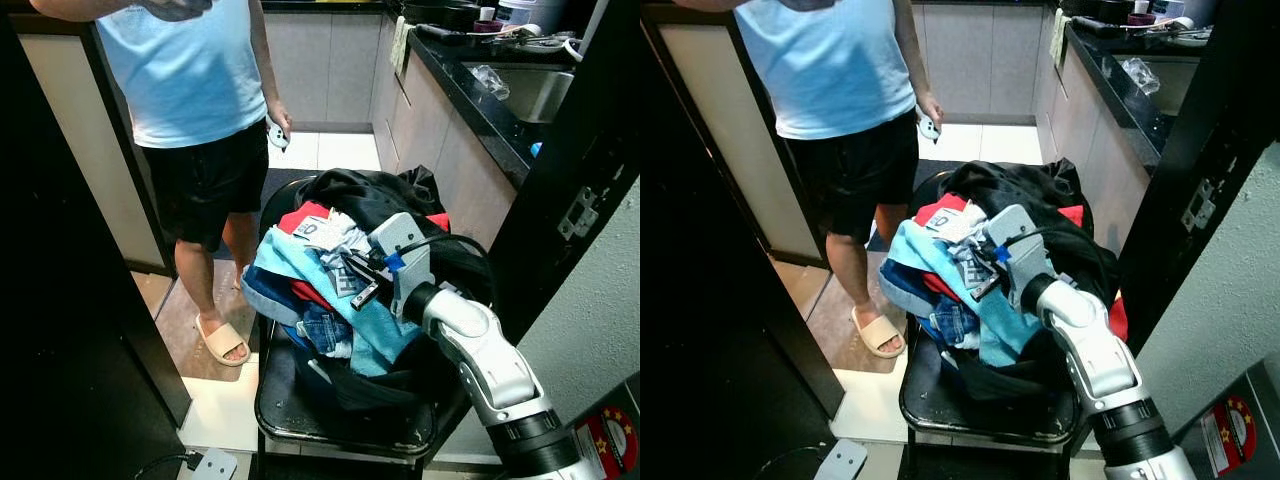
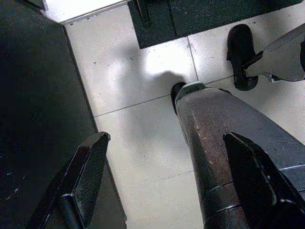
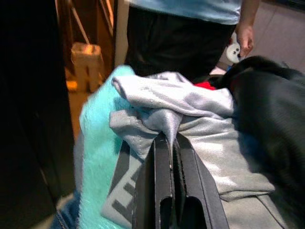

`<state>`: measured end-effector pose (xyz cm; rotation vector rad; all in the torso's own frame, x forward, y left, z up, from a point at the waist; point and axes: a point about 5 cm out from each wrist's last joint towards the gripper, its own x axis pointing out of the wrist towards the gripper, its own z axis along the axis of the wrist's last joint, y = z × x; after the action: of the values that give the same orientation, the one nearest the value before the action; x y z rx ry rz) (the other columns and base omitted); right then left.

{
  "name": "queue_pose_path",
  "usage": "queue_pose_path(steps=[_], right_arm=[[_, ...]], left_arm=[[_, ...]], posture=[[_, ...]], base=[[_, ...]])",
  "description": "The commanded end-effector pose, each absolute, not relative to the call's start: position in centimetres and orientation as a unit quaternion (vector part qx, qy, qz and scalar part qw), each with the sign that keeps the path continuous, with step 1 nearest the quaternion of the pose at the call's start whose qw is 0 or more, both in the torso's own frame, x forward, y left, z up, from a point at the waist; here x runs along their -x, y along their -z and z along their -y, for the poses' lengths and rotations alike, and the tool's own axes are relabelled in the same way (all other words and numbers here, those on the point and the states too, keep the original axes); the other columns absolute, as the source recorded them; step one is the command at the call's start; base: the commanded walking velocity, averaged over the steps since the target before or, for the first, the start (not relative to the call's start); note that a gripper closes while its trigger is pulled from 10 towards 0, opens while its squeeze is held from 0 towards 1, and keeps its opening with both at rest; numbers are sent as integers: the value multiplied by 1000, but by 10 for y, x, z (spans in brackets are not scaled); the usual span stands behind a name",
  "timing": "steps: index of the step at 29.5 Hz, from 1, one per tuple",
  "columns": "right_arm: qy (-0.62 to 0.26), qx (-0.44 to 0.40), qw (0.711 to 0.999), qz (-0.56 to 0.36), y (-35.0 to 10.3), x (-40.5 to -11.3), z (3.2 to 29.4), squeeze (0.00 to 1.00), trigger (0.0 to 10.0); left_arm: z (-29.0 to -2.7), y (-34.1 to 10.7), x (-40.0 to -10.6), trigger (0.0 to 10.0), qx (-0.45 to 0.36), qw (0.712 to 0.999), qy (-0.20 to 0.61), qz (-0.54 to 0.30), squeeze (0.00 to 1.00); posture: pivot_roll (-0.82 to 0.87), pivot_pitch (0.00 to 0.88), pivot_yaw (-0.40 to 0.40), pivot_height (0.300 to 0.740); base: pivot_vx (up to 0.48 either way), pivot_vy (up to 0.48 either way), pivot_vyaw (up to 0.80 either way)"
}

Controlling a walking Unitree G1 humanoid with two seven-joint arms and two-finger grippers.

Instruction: Clothes washing

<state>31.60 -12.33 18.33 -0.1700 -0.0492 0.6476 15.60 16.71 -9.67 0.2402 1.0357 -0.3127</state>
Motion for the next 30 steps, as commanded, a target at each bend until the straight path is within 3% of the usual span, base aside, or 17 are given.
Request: queue_pose_path(steps=[1, 7, 17, 20, 22, 30], right_arm=[[-325, 62, 943, 46, -195, -315, 123, 0, 0], [-326, -42, 937, 122, -235, -314, 122, 0, 0], [-329, -53, 930, 155, -254, -313, 119, 0, 0], [-336, -126, 911, 202, -277, -309, 123, 0, 0], [-348, -216, 872, 266, -308, -302, 131, 0, 0], [-356, -283, 830, 322, -339, -292, 145, 0, 0]], left_arm=[[-169, 101, -146, 10000, -118, 838, 153, -510, 0], [-169, 101, -146, 10000, -117, 838, 152, -511, 0], [-168, 101, -146, 10000, -114, 839, 151, -511, 0], [-168, 101, -146, 10000, -113, 839, 151, -510, 0], [-167, 101, -146, 10000, -114, 839, 151, -511, 0], [-167, 101, -146, 10000, -114, 839, 150, -511, 0]], posture=[[37, 34, -33, 740], [38, 34, -30, 740], [37, 33, -34, 740], [37, 33, -33, 740], [36, 32, -31, 740], [35, 31, -33, 740]], base=[[0, 0, 0], [0, 0, 0], [0, 0, 0], [0, 0, 0], [0, 0, 0], [0, 0, 0]])
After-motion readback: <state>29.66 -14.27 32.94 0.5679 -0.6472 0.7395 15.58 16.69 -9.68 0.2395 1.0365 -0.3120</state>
